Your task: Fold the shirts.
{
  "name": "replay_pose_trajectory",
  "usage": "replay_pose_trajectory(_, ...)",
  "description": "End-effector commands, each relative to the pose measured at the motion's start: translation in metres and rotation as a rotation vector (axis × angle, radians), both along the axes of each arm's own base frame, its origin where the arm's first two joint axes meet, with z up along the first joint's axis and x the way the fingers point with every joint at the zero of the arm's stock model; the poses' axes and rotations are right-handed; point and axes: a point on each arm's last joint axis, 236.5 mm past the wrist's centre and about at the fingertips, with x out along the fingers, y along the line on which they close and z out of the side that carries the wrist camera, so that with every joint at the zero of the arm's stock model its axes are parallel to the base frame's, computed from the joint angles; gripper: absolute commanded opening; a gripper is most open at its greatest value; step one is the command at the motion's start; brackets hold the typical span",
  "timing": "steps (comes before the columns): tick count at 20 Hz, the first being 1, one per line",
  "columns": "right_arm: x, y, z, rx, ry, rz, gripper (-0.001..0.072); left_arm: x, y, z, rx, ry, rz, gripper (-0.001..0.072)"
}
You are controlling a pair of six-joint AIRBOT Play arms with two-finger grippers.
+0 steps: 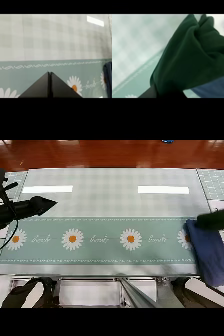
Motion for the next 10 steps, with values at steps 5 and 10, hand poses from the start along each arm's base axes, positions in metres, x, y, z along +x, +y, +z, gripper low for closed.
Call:
replay_pose_trajectory(5,-0.164,-0.016,-0.077,-0.003,0.422,-0.337,0.0026,0.005,0.003,0.005,0.008,-0.022,0.015,0.0017)
replay_pose_trajectory(10,-0.235,0.0,-0.108,-0.025,0.682,-0.431,0.0383,0.005,0.003,0.004,0.029,-0.036,-0.003,0.0017)
